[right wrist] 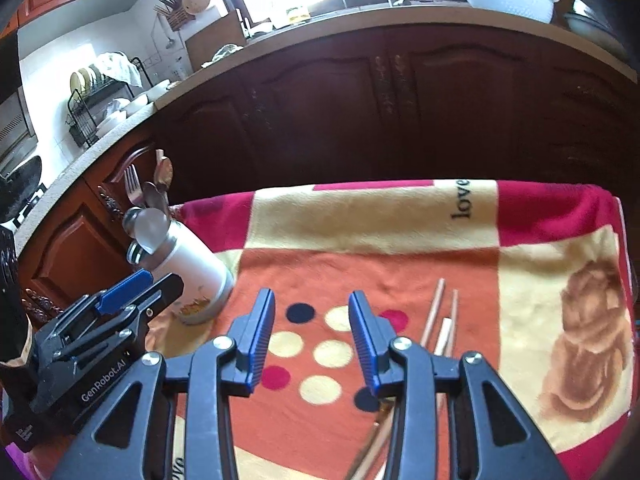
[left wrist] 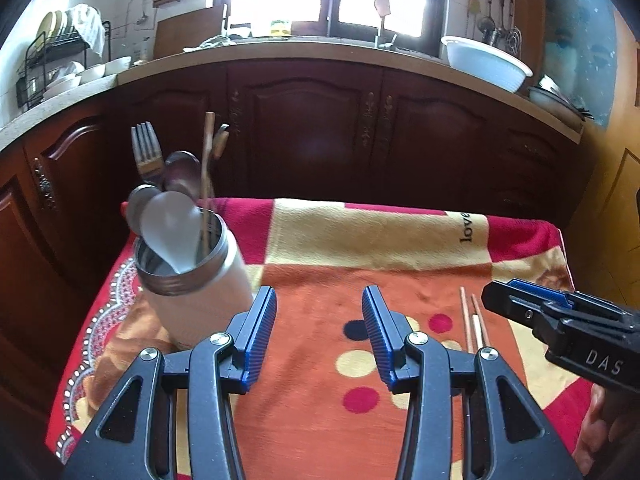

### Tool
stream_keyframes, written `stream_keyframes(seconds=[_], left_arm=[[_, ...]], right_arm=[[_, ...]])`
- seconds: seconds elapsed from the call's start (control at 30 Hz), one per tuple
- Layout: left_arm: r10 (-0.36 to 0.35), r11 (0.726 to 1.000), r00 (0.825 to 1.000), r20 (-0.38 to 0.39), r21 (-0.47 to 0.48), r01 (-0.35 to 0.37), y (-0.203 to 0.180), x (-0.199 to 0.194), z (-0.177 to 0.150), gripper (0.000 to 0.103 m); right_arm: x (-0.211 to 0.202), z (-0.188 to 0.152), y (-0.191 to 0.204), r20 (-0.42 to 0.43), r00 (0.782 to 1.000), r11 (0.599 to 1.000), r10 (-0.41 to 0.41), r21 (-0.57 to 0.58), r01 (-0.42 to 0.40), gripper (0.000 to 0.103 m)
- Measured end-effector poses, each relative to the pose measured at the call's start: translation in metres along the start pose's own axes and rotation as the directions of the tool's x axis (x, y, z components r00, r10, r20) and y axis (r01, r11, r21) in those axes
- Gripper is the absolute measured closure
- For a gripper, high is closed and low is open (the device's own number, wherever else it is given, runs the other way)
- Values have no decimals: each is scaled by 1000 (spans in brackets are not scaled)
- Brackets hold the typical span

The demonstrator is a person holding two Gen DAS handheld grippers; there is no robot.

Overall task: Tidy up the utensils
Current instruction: 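Move both tools back over the remaining fork and chopsticks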

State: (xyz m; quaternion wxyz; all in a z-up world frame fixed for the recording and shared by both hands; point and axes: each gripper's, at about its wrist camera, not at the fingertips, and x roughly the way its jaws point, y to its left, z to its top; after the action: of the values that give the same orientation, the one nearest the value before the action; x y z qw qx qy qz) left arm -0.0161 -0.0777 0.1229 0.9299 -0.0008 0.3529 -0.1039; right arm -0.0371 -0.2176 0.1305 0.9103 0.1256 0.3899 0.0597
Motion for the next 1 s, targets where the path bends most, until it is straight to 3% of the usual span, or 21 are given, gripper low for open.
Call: stream_keyframes(seconds=[0.53, 1.0], left_arm=[[-59, 998, 996, -62, 25, 61, -36, 15, -10, 34], [-134, 991, 980, -148, -8, 134, -33, 31, -20, 34]], right_arm=[[-17, -17, -41, -18, 997, 997, -74, 29, 75, 63], [-12, -41, -91, -95, 987, 988, -129, 73, 136, 63]])
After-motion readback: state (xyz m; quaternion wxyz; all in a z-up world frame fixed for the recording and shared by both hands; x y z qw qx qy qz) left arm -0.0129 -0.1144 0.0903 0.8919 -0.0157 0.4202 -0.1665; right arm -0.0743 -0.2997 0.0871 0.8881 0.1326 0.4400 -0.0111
